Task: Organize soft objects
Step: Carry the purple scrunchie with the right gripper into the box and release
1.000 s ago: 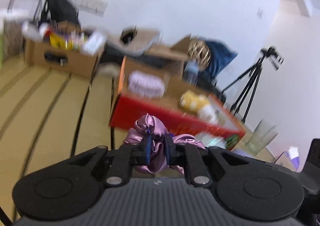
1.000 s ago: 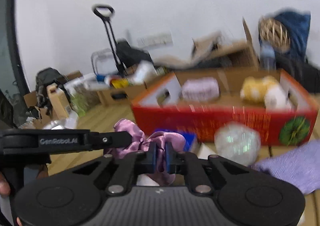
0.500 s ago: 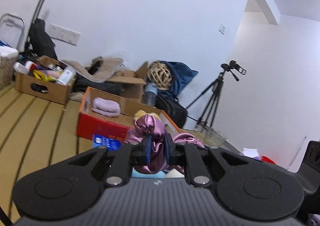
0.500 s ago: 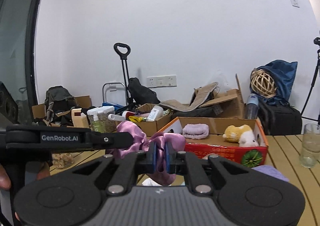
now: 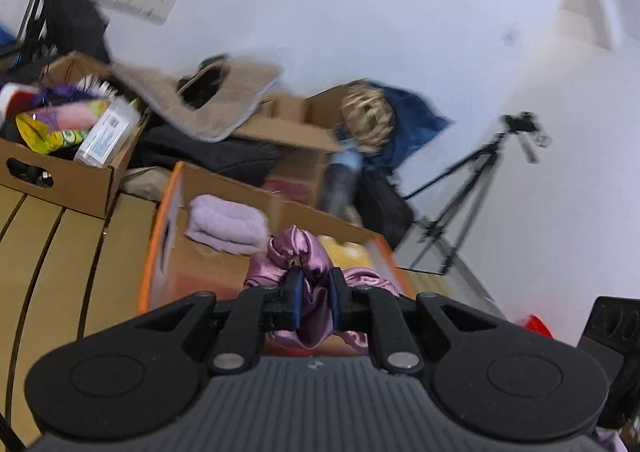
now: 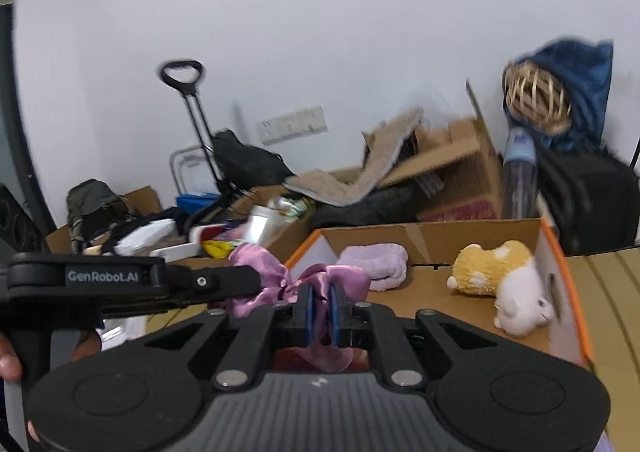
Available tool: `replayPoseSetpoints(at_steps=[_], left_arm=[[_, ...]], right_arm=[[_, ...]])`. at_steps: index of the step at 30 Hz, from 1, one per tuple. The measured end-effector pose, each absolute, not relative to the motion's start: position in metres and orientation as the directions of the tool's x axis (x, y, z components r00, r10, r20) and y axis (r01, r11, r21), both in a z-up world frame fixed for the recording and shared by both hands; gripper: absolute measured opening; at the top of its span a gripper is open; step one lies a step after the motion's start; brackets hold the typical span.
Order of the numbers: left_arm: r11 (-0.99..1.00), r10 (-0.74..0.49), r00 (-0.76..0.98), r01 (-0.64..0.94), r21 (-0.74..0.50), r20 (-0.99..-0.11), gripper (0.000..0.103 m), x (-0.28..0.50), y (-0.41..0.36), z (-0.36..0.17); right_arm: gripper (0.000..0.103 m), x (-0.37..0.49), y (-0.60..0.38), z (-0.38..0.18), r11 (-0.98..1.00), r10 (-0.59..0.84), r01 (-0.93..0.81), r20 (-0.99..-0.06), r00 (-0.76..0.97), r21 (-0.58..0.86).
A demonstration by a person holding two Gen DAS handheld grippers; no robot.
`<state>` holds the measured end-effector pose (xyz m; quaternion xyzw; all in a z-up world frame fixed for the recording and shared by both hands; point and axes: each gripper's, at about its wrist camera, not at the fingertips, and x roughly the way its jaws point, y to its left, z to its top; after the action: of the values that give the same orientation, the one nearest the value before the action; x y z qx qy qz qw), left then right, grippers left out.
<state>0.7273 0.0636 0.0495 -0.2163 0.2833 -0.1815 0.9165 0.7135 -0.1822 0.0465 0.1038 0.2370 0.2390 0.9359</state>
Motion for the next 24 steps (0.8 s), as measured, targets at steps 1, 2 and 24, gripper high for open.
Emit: replayPoseSetpoints(at_steps=[1,2,24], left_arm=[[0.852,-0.437,0.770,0.188,-0.489,-0.465,0.014,0.748,0.063,0.045],[0.868,-0.410,0.770,0.165,-0.469,-0.488,0.014,0.766,0.062,0.041],[0.957,-0.267,0.842,0.176,-0.230,-0.468,0.052,0.694,0.073,0.100]], right_arm=[[0.009,0.734,-0.177,0.043,0.870,0.488,-0.389,-0.421,0.765,0.302],[0.009,0.754,-0.172,0.039,0.875,0.481,-0.380,-0.443,0.756,0.301],[0.042,0.749,-0.197,0.085,0.906,0.424,-0.353,-0.509,0.749,0.236]])
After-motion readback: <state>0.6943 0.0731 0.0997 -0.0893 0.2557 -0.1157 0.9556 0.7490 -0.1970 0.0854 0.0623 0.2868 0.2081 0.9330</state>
